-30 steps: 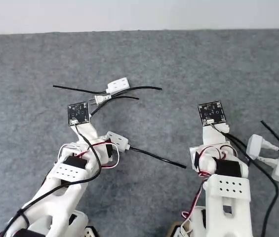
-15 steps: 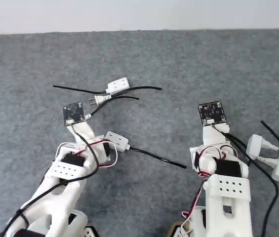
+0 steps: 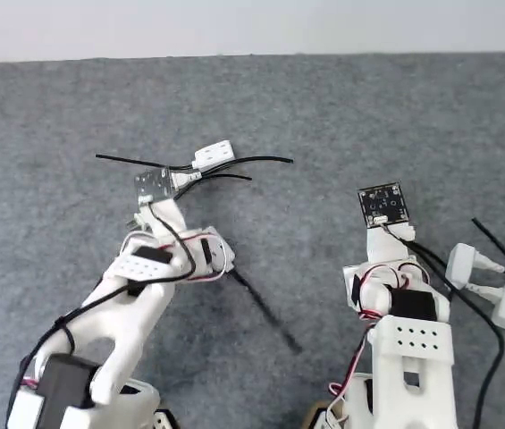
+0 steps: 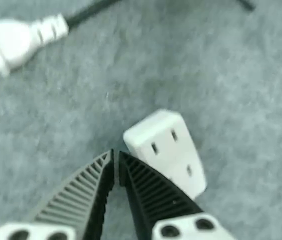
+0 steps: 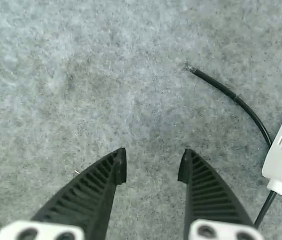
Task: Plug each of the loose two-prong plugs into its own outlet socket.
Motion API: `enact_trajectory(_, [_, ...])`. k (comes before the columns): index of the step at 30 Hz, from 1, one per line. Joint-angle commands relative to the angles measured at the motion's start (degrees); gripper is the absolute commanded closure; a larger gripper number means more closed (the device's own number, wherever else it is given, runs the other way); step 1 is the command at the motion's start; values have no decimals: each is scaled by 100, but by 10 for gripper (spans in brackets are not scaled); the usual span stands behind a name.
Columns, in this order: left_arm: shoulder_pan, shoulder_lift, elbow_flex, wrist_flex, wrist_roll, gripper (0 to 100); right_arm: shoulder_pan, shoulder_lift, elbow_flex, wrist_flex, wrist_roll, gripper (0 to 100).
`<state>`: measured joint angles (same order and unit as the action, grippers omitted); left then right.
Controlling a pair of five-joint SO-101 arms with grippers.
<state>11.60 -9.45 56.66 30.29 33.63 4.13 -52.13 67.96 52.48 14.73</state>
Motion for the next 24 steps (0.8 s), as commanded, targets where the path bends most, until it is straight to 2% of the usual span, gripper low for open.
enact_trajectory(1, [-9,70,-611,-229,44,987,-31,-127,-53,-75,79,829])
enact_trajectory(5, [141,387,-673,-651,44,987,-31,-127,-53,-75,79,829])
enact_trajectory(9, [545,642,-743,-668,44,987,-31,-127,-53,-75,79,829])
enact_trajectory(13, [615,545,-796,-677,44,987,-31,-127,-53,-75,79,829])
enact_trajectory(18, [35,-132,-716,-615,-334,986,-171,-136,-53,-75,79,829])
enact_trajectory(21, [-413,-712,-629,-229,-466,985,-523,-136,26,-110,79,828])
enact_trajectory(24, [-519,-1196,-312,18,-484,984,-690,-127,44,-119,70,828])
